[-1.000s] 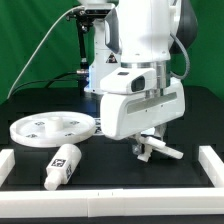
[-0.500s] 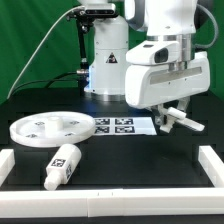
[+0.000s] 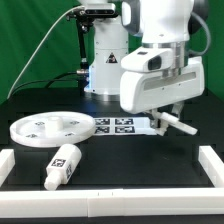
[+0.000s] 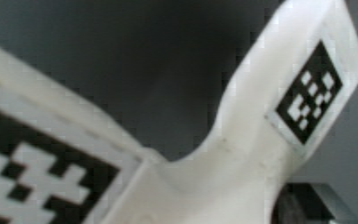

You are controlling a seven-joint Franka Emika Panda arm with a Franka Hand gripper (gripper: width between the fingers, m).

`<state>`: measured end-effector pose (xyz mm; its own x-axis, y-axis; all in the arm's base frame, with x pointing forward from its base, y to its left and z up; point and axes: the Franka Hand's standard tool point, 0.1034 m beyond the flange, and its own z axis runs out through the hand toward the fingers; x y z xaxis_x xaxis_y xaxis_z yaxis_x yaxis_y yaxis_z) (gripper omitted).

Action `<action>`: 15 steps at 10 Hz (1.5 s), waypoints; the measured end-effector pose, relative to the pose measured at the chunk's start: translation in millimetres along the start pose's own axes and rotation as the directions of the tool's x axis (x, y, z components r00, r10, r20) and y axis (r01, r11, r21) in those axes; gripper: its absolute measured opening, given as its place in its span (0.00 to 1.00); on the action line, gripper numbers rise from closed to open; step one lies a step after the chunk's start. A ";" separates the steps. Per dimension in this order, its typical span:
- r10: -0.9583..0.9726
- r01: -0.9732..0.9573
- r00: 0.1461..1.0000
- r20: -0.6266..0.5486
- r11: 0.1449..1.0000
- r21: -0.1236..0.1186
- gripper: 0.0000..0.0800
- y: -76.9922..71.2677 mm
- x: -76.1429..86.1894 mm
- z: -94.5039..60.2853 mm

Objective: Assemble round table

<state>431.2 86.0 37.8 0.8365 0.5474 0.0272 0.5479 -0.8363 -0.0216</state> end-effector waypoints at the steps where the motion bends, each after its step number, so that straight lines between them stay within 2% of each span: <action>1: 0.157 -0.158 0.987 0.043 0.987 0.025 0.50 -9.5 -15.2 8.6; 2: 0.173 -0.175 0.983 0.064 0.984 0.034 0.50 -11.8 -17.6 11.3; 8: 0.189 -0.193 0.979 0.079 0.980 0.040 0.50 -15.8 -20.2 20.1; 9: 0.189 -0.193 0.979 0.079 0.980 0.040 0.57 -15.8 -20.3 20.4; 10: 0.189 -0.193 0.979 0.080 0.980 0.040 0.57 -15.9 -20.5 20.6; 11: 0.189 -0.193 0.979 0.080 0.980 0.040 0.75 -16.0 -20.7 20.8; 12: 0.188 -0.191 0.979 0.081 0.981 0.040 0.80 -15.6 -20.8 20.5; 13: 0.167 -0.171 0.982 0.093 0.984 0.043 0.81 -11.0 -22.3 13.5; 15: 0.125 -0.130 0.987 0.102 0.991 0.044 0.81 8.3 -22.5 -9.0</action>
Offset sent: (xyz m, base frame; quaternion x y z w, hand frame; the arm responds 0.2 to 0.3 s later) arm 0.0000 0.0000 0.0000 0.0000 0.0000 0.0000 1.0000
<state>416.9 66.4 46.0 0.8951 0.4391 -0.0779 0.4345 -0.8980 -0.0691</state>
